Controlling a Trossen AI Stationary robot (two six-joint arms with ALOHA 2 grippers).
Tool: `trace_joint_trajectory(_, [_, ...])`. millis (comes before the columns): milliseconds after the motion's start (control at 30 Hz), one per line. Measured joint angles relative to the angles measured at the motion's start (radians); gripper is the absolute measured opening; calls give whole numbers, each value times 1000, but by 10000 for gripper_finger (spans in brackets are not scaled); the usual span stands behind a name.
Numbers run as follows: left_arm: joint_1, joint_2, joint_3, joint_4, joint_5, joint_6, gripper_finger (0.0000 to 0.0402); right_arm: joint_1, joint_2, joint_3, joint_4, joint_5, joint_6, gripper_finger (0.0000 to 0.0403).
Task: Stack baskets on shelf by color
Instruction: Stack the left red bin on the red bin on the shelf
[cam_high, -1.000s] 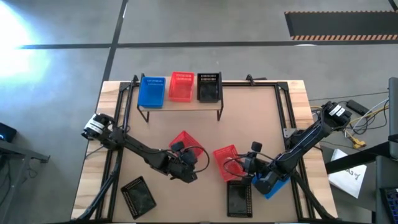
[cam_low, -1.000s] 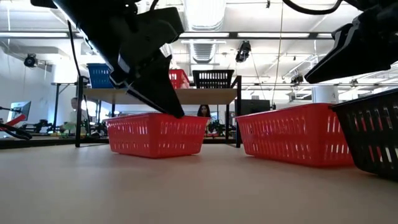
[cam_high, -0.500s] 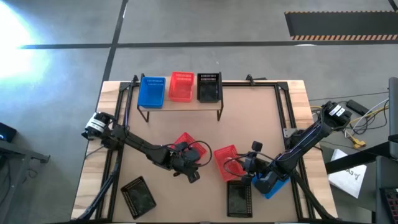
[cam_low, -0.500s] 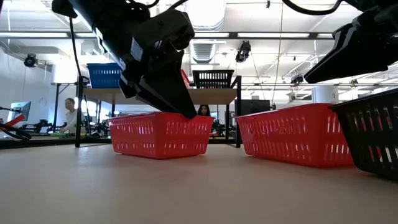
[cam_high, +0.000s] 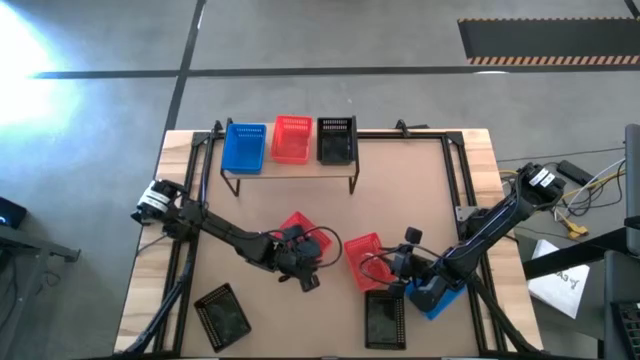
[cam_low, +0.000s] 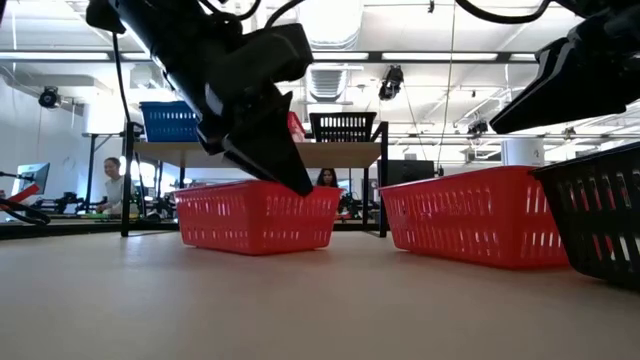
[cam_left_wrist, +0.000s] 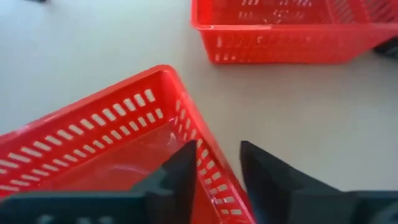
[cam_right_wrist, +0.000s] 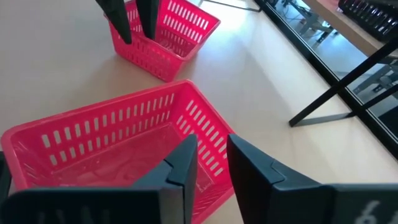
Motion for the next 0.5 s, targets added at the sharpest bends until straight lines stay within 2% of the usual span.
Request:
trace_joint_trajectory(133, [-6, 0, 2, -4, 31, 77, 30, 0, 0, 0, 0, -1, 0, 73])
trace_joint_trajectory(200, [-10, 0, 8, -12, 68, 96, 9, 0, 0, 0, 0, -1, 0, 71])
trace_joint_trajectory(333, [-30, -5, 43, -108, 104, 100, 11, 0, 0, 0, 0, -2, 0, 71])
trace_joint_trajectory(500, [-77, -27, 139, -349, 110, 100, 12, 10, 0, 0, 0, -2, -8, 76])
